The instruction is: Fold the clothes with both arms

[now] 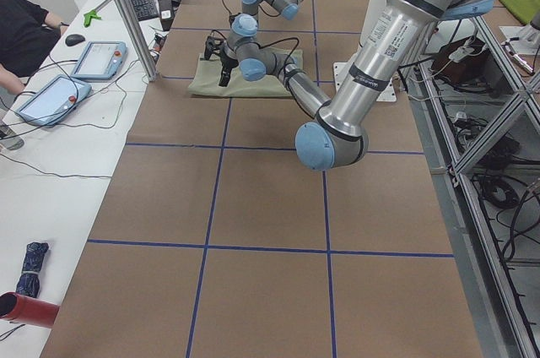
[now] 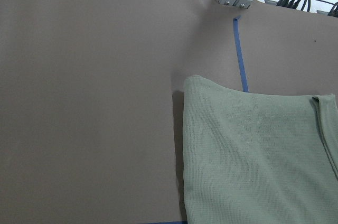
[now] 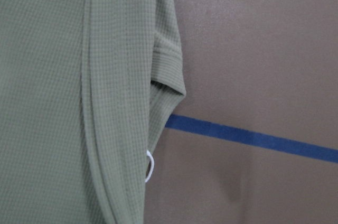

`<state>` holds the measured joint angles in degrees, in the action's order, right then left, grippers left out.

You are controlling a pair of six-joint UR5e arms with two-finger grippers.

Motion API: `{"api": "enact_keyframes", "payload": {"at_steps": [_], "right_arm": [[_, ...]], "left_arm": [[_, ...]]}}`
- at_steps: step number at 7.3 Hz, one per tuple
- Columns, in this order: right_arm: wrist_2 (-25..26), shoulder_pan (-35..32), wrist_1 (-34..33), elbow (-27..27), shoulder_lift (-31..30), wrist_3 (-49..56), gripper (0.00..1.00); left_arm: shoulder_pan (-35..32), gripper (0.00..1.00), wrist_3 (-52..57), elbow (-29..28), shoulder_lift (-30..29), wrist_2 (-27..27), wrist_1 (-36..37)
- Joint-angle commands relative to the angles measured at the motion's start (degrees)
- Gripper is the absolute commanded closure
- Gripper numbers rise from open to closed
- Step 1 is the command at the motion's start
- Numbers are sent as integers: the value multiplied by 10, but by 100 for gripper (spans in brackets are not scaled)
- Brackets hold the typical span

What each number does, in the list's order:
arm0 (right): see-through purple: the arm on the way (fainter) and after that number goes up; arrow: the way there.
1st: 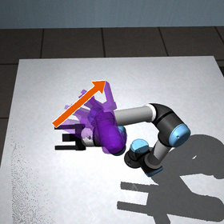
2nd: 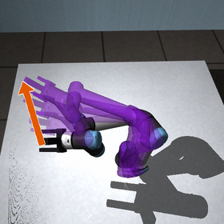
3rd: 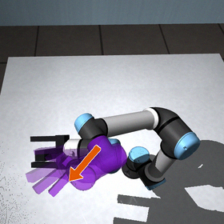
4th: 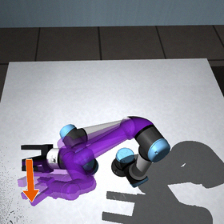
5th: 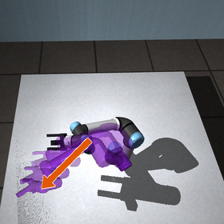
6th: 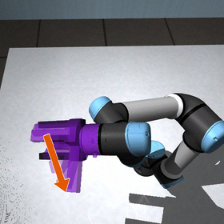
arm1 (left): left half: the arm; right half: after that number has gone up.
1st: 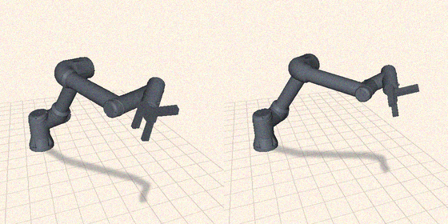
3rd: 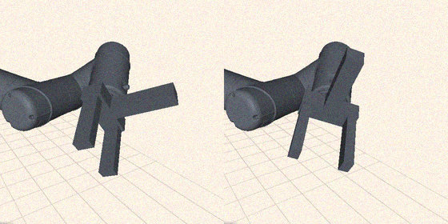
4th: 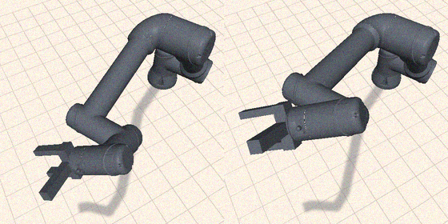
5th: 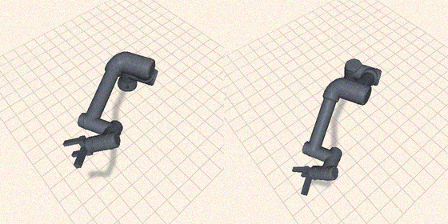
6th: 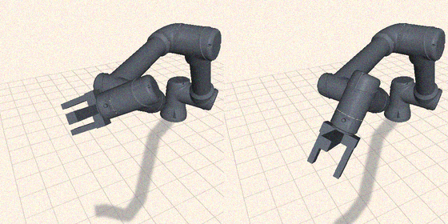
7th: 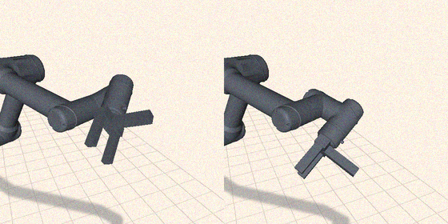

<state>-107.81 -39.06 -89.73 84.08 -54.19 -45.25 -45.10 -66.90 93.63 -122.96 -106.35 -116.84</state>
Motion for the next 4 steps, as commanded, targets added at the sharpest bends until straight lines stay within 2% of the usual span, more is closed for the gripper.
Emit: {"api": "enact_keyframes", "payload": {"at_steps": [1,4], "right_arm": [[-2,-16,0,-7,-13,10,0],[-6,-25,0,-11,-4,13,0]], "left_arm": [[0,0,0,1,-1,0,-1],[0,0,4,0,-1,0,-1]]}}
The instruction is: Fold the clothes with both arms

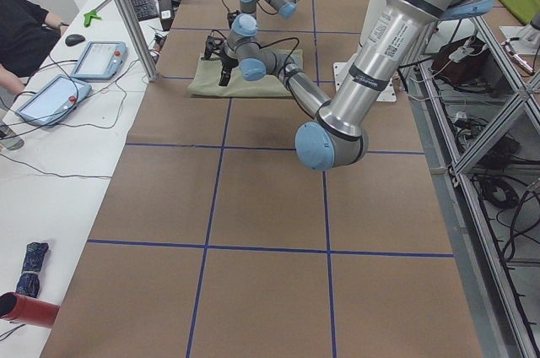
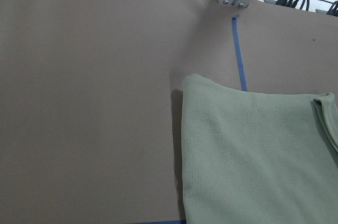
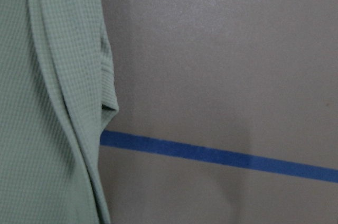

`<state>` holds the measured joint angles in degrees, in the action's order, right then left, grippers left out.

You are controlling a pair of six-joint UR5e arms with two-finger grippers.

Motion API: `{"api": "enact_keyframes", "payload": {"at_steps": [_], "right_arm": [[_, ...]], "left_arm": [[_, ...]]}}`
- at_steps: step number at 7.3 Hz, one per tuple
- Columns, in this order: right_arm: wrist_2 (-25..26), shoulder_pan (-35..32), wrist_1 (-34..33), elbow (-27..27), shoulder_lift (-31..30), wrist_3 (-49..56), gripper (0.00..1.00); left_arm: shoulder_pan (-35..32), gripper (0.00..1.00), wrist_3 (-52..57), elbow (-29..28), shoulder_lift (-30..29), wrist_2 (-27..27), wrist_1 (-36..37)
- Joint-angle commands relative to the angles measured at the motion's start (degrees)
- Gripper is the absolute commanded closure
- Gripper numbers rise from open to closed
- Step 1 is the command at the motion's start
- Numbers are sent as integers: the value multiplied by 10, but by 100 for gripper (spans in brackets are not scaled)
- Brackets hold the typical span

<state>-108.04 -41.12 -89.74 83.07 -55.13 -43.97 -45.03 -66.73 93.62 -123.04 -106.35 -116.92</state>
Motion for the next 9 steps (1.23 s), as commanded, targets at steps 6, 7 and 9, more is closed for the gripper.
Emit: {"api": "enact_keyframes", "payload": {"at_steps": [6,7,9], "right_arm": [[-2,-14,57,-154,131,4,0],[-2,-18,58,-173,141,15,0],[-2,-20,83,-201,141,17,0]], "left_arm": [[-1,0,5,-4,3,0,-2],[-1,0,5,-4,3,0,-2],[-1,0,5,-4,3,0,-2]]}}
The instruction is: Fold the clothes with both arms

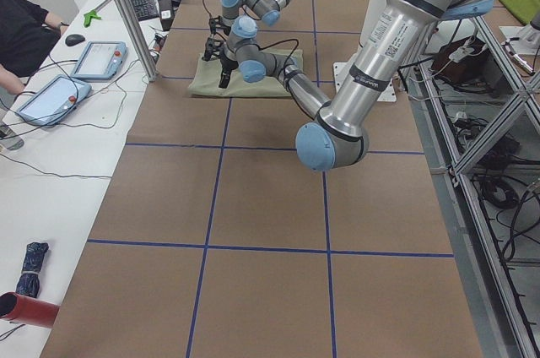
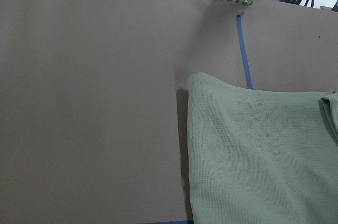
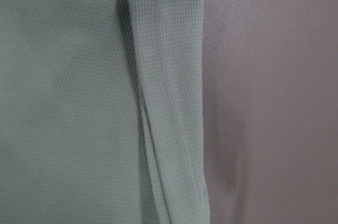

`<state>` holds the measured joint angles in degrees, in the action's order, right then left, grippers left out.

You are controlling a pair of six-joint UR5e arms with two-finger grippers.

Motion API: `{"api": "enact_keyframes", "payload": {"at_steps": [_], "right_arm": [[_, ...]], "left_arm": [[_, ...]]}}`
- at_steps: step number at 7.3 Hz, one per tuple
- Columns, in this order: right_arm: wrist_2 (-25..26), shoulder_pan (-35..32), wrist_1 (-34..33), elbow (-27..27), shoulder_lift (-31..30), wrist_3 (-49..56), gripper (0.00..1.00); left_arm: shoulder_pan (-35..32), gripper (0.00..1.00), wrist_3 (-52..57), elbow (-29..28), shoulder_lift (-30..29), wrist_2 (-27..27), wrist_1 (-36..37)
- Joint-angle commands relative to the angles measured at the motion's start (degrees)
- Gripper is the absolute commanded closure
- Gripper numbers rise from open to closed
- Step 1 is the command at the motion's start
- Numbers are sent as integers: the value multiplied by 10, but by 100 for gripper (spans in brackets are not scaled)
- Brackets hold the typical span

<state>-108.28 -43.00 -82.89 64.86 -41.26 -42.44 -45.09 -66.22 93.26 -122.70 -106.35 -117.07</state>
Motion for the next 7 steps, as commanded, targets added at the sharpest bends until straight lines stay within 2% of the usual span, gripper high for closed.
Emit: {"api": "enact_keyframes", "payload": {"at_steps": [1,7], "right_arm": [[-1,-3,20,-25,2,2,0],[-18,-43,21,-56,-3,47,0]], "left_arm": [[0,0,0,2,-1,0,1],[1,0,-1,2,-3,0,0]]}}
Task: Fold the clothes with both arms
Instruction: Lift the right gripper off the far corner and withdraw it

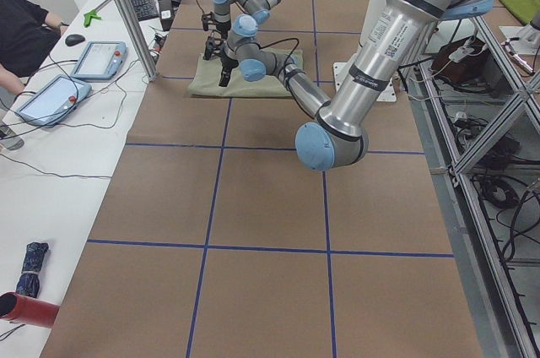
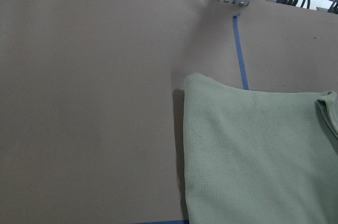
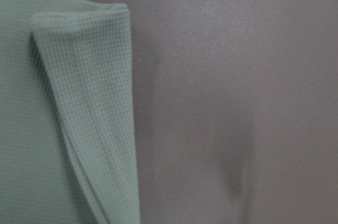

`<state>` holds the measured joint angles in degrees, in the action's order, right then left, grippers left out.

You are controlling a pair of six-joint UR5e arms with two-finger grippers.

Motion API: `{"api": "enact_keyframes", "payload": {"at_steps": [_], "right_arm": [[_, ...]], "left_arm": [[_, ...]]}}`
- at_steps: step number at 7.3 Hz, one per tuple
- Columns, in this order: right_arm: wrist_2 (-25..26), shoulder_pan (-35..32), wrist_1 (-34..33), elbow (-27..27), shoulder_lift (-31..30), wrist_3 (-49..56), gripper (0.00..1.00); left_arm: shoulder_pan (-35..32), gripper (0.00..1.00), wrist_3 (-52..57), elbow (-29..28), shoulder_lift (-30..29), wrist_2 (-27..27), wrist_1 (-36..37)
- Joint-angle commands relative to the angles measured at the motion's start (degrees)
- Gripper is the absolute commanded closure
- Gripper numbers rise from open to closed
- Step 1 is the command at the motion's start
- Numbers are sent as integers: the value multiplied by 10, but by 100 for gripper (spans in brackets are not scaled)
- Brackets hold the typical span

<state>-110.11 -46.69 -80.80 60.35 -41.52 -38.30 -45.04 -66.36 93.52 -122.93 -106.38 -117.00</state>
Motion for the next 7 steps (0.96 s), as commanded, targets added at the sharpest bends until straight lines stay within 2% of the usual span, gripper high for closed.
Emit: {"api": "enact_keyframes", "payload": {"at_steps": [1,3,5,6,7], "right_arm": [[0,-14,0,-16,-1,7,0],[-1,-24,1,-16,6,6,0],[-1,-20,1,-26,39,5,0],[6,-3,3,-48,59,3,0],[18,2,48,-98,84,3,0]], "left_arm": [[0,0,0,-1,-1,0,-1],[0,0,0,-2,-1,-1,-1],[-1,0,3,-6,1,0,-2],[-4,0,8,-8,1,0,-2],[-5,0,8,-8,1,0,-2]]}}
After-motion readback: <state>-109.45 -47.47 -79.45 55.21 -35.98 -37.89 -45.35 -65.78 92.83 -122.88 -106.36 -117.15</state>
